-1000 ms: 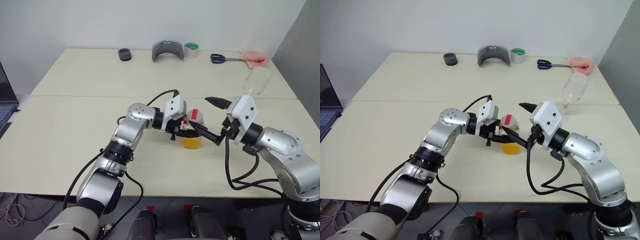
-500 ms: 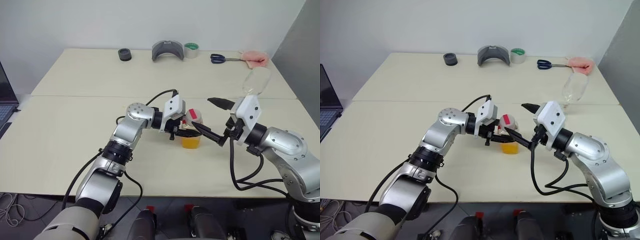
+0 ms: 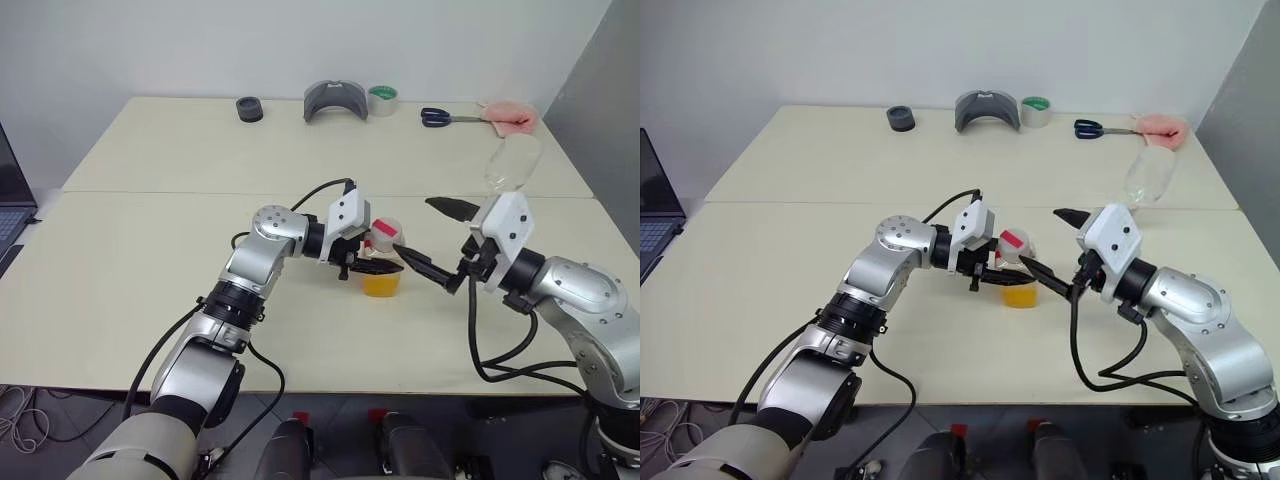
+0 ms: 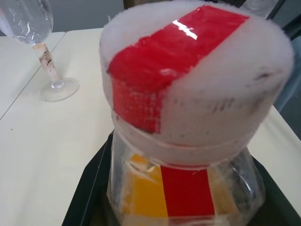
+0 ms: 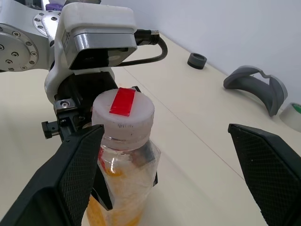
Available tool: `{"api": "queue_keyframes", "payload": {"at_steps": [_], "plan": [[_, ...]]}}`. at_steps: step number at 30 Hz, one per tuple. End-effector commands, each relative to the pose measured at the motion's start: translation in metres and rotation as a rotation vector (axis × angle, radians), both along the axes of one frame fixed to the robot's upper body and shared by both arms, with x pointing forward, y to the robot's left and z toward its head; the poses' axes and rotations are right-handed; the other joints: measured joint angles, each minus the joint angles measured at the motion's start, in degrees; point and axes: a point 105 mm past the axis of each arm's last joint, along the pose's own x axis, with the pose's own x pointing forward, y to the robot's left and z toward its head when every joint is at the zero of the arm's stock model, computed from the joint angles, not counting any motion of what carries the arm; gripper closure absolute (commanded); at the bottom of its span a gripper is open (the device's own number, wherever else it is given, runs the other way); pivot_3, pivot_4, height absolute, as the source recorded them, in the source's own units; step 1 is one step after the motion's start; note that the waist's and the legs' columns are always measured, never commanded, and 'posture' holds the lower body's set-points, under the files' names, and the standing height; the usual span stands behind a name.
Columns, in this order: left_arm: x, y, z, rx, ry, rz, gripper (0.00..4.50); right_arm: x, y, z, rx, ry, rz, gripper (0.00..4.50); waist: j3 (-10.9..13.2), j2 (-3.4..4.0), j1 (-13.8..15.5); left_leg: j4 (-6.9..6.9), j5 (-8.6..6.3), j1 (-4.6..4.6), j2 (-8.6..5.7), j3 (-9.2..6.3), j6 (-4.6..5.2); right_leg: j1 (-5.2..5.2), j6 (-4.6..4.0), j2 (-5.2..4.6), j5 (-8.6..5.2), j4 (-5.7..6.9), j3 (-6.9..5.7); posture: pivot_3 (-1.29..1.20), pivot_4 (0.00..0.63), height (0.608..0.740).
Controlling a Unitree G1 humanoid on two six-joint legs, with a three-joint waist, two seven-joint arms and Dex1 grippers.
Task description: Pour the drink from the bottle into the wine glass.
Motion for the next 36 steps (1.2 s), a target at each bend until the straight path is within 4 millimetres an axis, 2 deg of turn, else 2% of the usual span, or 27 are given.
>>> {"api": "queue_keyframes", "payload": {"at_steps": [1,36], "plan": [[-0.0022,-0.004,0.0143,-0.019,-0.058,-0.03,2.63,-0.0029,-0.0033,0.0115,0.003,-0.05,-0.007,0.0,0.0,0.0,0.0,0.0,0.0,0.0,0.0,0.0,0.0,0.0,0.0,0.0,0.0,0.0,0.0,0.0,0.15,0.74],[-0.0039,-0.003,0.0128,-0.017,-0.052,-0.031,2.63,-0.0001,-0.0115,0.0104,-0.011,-0.051,-0.034,0.0,0.0,0.0,0.0,0.0,0.0,0.0,0.0,0.01,0.0,0.0,0.0,0.0,0.0,0.0,0.0,0.0,0.15,0.74]]}}
